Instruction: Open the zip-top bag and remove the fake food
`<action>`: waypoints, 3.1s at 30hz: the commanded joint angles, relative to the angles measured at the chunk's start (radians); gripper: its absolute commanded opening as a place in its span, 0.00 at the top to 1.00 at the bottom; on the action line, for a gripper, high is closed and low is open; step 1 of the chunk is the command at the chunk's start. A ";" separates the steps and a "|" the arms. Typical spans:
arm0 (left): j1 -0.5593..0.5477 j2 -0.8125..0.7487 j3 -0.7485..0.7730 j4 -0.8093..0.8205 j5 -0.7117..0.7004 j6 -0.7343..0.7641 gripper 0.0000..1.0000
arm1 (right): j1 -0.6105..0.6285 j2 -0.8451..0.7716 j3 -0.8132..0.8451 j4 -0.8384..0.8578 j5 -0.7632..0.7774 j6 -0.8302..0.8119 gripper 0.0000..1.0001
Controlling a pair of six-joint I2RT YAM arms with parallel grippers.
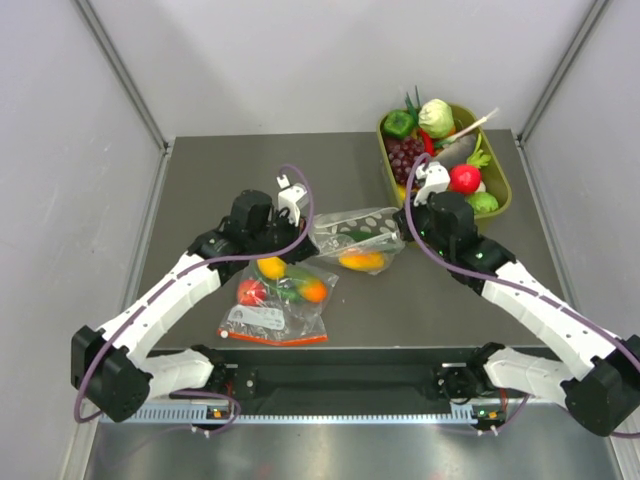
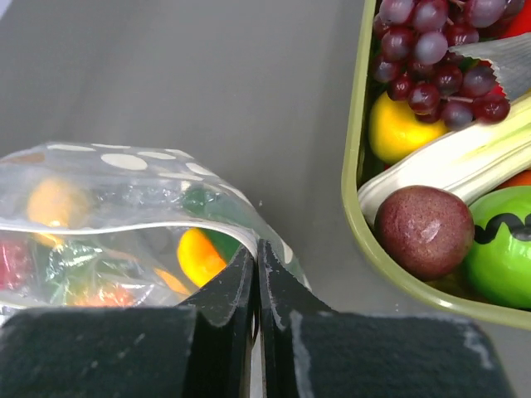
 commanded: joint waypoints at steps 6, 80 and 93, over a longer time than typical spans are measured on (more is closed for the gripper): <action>0.005 -0.027 0.032 -0.096 0.004 0.049 1.00 | -0.033 0.021 0.014 0.061 0.007 0.008 0.96; 0.005 -0.047 0.035 -0.007 0.094 0.029 1.00 | 0.203 0.535 0.162 -0.065 -0.056 -0.230 0.36; 0.007 -0.057 0.035 -0.018 0.107 0.036 1.00 | 0.183 0.615 0.142 0.090 0.120 -0.169 0.36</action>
